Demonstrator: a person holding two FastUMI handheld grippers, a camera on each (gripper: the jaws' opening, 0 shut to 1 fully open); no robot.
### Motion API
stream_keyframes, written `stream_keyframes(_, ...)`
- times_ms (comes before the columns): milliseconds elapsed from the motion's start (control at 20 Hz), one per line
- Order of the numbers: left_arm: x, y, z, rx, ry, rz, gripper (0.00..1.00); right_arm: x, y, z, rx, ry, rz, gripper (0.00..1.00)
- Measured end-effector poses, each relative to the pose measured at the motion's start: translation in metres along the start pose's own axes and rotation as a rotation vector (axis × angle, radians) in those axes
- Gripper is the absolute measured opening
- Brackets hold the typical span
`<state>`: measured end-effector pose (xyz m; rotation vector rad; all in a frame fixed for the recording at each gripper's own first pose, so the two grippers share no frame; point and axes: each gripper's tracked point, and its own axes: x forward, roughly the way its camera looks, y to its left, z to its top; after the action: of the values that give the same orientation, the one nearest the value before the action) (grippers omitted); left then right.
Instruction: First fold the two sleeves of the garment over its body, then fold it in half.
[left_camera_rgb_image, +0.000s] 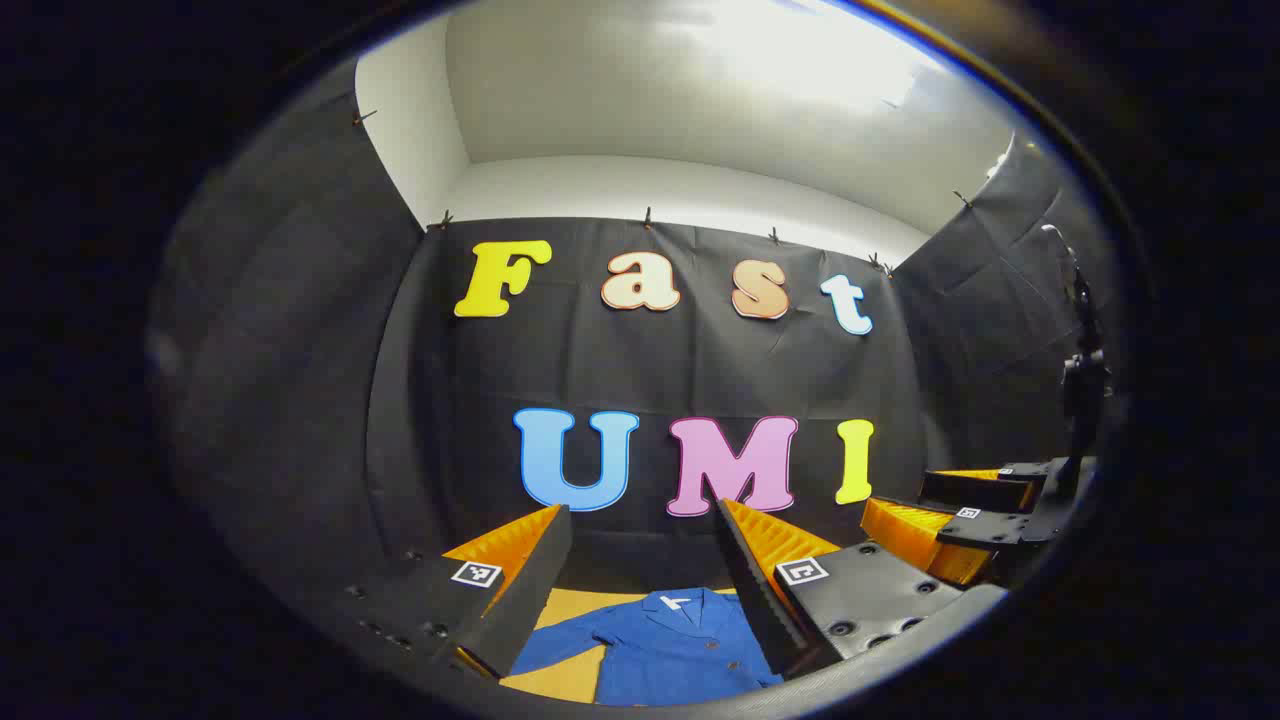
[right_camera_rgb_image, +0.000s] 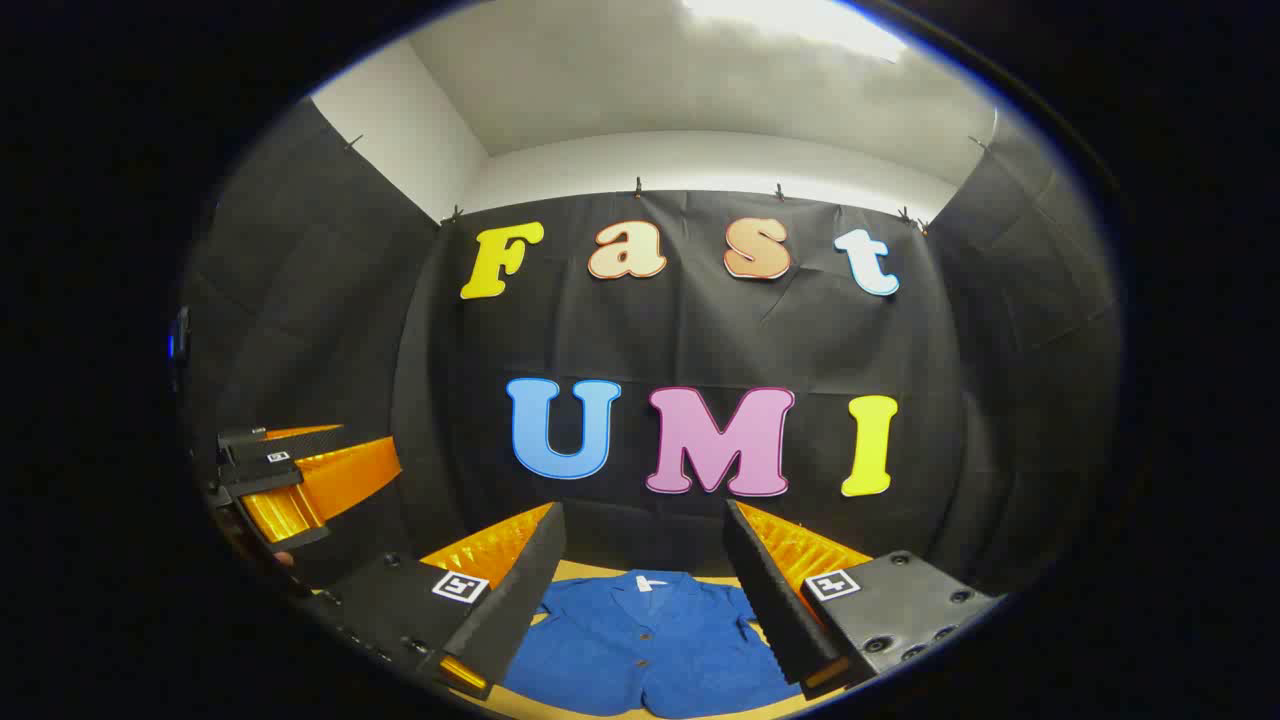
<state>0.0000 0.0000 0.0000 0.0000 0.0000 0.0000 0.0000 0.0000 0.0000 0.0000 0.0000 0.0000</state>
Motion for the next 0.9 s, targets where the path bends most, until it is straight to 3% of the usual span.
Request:
stream_keyframes(150,-0.002,0.019,0.003,-0.002,-0.016,0.045,0.82,0.004,0.002,0.003,-0.019,-0.011,-0.001,0.94)
stream_keyframes(400,0.005,0.018,-0.014,0.028,0.047,0.026,0.82,0.01,0.003,-0.007,0.009,0.01,-0.001,0.99)
stream_keyframes(450,0.008,0.022,-0.014,0.023,0.051,0.038,0.82,0.011,0.004,-0.008,0.01,0.014,0.006,0.94)
stream_keyframes(500,0.008,0.017,-0.014,0.006,0.049,0.033,0.82,0.009,0.0,-0.006,0.006,0.008,-0.001,0.99)
stream_keyframes(650,0.007,0.007,-0.019,0.006,0.047,-0.005,0.82,0.003,-0.012,-0.007,-0.008,0.01,-0.035,0.94)
stream_keyframes(800,0.006,0.011,-0.015,0.055,0.033,0.018,0.82,0.001,-0.027,-0.007,-0.029,0.011,-0.067,0.99)
stream_keyframes(900,0.001,0.014,-0.009,0.061,-0.002,0.046,0.82,-0.001,-0.036,-0.007,-0.035,0.014,-0.09,0.94)
